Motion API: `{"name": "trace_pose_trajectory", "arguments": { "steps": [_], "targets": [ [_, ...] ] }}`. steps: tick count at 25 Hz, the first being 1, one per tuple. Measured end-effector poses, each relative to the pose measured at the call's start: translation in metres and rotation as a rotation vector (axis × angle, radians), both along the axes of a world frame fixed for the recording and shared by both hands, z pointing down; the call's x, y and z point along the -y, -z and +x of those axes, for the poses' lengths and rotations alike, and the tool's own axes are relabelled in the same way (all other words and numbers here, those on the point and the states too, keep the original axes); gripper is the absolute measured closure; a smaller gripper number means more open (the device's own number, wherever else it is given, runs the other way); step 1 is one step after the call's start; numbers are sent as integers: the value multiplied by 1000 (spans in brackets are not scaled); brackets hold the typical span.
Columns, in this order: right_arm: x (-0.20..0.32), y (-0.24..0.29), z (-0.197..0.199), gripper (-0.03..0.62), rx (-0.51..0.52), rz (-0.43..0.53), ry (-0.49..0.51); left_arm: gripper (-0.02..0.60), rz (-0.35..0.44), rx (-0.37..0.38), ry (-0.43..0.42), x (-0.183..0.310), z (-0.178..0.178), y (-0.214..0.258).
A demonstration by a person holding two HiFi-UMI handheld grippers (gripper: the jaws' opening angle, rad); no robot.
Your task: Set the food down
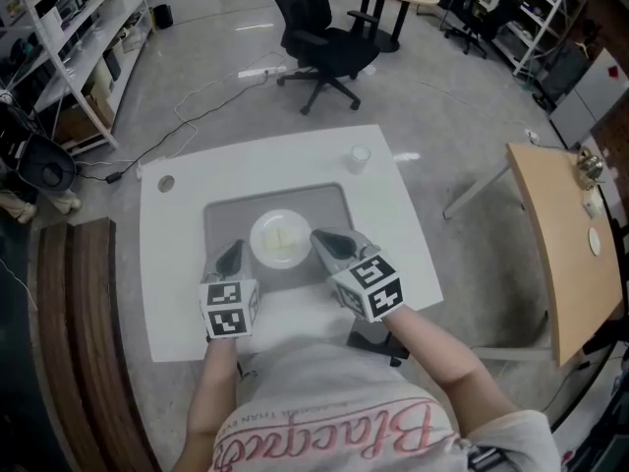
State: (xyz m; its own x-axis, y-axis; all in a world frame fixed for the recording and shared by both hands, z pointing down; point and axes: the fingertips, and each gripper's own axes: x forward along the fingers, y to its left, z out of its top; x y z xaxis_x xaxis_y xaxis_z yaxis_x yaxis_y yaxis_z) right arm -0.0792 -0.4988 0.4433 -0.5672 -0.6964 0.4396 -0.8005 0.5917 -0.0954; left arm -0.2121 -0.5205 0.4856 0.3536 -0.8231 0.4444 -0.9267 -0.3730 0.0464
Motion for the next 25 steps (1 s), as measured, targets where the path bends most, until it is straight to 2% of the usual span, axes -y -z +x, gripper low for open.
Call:
{"name": "trace_pose_trajectory", "arguments": {
  "steps": [6,10,15,18,25],
  "targets": [
    [-26,62,4,592,58,152,25,581,219,-18,-29,-16,3,73],
    [-37,92,13,592,49,238,-11,581,326,-54,-25,-25,3,107],
    [-38,110,15,592,43,305,-3,581,365,-39,-16,-34,-3,116],
    [-39,116,17,592,55,305,-1,581,404,-69,-42,-40,3,128],
    [-46,111,20,592,-6,318,23,581,418,-44,-35,-49,4,135]
  ]
}}
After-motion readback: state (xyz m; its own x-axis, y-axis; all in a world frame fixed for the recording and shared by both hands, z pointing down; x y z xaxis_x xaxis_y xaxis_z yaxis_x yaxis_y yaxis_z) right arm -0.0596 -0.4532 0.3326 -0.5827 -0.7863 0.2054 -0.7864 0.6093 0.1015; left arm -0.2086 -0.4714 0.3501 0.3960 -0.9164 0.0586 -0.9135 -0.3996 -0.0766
